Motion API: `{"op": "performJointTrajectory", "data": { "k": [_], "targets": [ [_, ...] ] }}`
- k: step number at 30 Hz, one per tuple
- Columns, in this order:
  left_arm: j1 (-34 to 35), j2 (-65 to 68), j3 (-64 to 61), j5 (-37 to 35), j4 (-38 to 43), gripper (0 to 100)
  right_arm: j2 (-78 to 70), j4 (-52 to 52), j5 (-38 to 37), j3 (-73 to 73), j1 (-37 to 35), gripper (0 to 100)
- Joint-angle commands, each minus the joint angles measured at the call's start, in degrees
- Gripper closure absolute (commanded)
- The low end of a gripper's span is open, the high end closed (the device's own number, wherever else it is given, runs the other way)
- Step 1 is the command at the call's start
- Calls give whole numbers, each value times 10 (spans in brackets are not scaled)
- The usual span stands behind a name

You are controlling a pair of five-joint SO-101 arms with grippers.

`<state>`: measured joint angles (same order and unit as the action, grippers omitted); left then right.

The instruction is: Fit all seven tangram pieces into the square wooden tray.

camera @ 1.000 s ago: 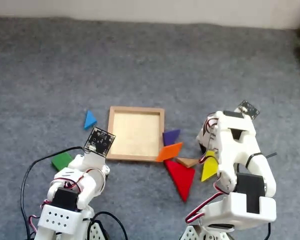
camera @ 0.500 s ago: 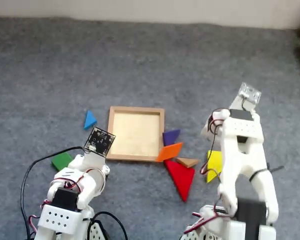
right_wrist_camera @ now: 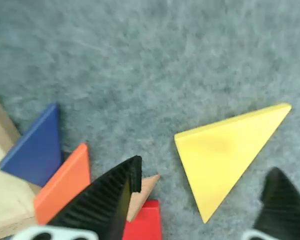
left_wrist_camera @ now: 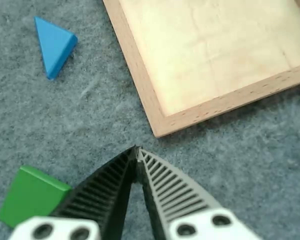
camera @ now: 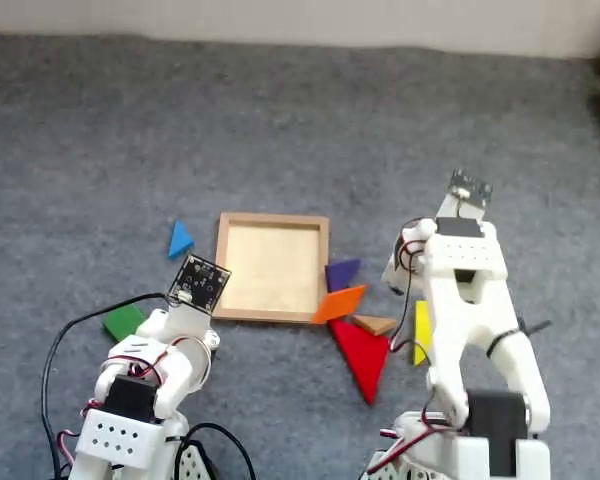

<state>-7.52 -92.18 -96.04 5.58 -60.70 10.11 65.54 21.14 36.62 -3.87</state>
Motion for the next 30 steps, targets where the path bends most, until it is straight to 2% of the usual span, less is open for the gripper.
{"op": "performJointTrajectory", "data": {
  "k": [1,5,11,24,30],
  "targets": [
    [2,-5,-16,4,0,994,-26,3,15,-21,4,576],
    [2,-5,-16,4,0,994,-68,1,16,-21,26,576],
    [2,-5,-16,4,0,994,-97,-76,16,-20,66,576],
    [2,-5,-16,4,0,994,-101,-95,17,-16,69,577],
    [2,-5,-16,4,0,994,-100,-92,44,0,69,605]
  ]
}}
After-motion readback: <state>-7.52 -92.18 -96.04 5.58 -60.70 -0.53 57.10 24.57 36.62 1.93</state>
